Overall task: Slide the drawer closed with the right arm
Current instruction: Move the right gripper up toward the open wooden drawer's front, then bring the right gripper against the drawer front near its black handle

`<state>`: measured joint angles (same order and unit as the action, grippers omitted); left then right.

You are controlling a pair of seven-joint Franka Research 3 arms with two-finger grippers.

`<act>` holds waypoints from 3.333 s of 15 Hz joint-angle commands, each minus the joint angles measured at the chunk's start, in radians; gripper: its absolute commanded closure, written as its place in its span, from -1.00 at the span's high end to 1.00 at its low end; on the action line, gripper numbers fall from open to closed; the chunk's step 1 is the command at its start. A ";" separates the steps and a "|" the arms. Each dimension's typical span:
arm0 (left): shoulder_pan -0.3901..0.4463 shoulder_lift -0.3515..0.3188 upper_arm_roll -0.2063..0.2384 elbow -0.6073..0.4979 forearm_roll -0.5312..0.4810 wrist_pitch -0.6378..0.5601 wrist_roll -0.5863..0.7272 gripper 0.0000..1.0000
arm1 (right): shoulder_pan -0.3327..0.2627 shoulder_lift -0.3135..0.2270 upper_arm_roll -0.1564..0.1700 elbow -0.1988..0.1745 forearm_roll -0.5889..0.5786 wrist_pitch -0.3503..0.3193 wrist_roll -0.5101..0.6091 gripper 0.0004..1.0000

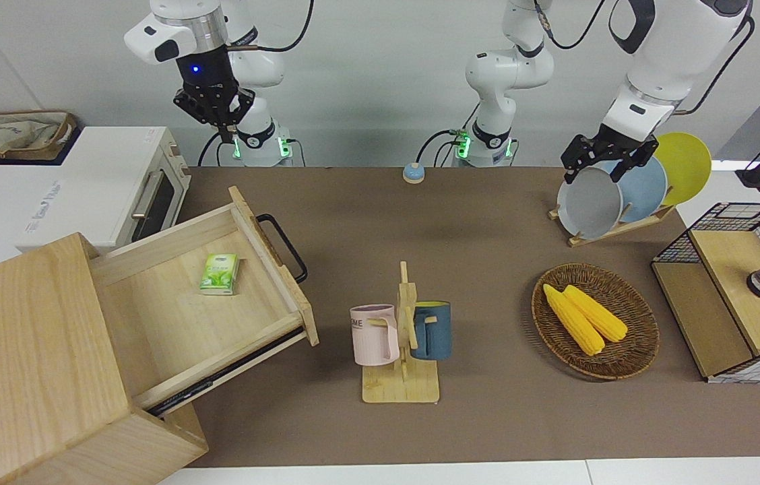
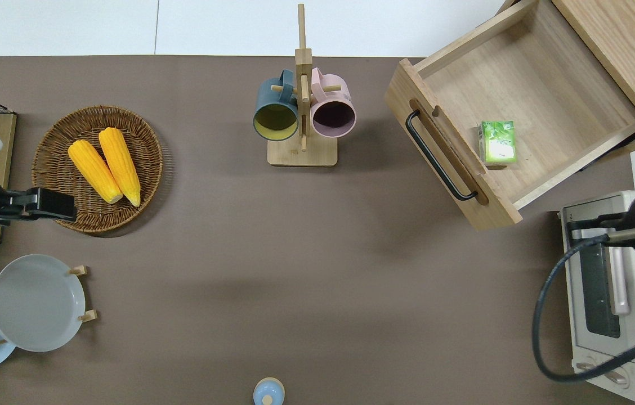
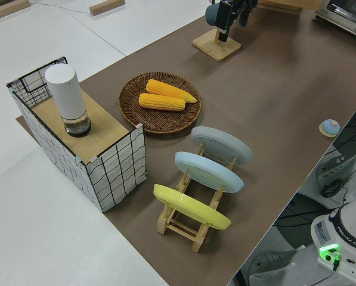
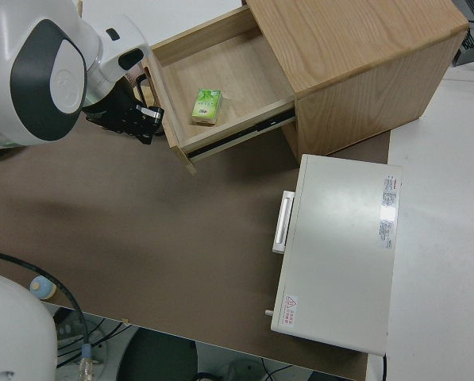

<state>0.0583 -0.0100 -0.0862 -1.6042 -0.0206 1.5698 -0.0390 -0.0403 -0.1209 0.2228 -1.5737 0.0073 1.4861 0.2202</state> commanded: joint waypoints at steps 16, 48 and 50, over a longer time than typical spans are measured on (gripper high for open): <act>-0.006 -0.011 0.005 -0.005 0.011 -0.011 0.007 0.99 | 0.028 0.006 0.231 -0.204 0.138 0.253 0.537 -1.00; -0.005 -0.010 0.005 -0.005 0.011 -0.011 0.007 0.99 | -0.159 0.187 0.345 -0.201 0.056 0.365 0.861 -1.00; -0.005 -0.010 0.005 -0.005 0.011 -0.013 0.007 1.00 | -0.174 0.188 0.345 -0.200 0.049 0.355 0.837 -1.00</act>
<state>0.0583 -0.0100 -0.0862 -1.6042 -0.0206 1.5698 -0.0390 -0.1688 0.0597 0.5445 -1.7786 0.0823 1.8599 1.1065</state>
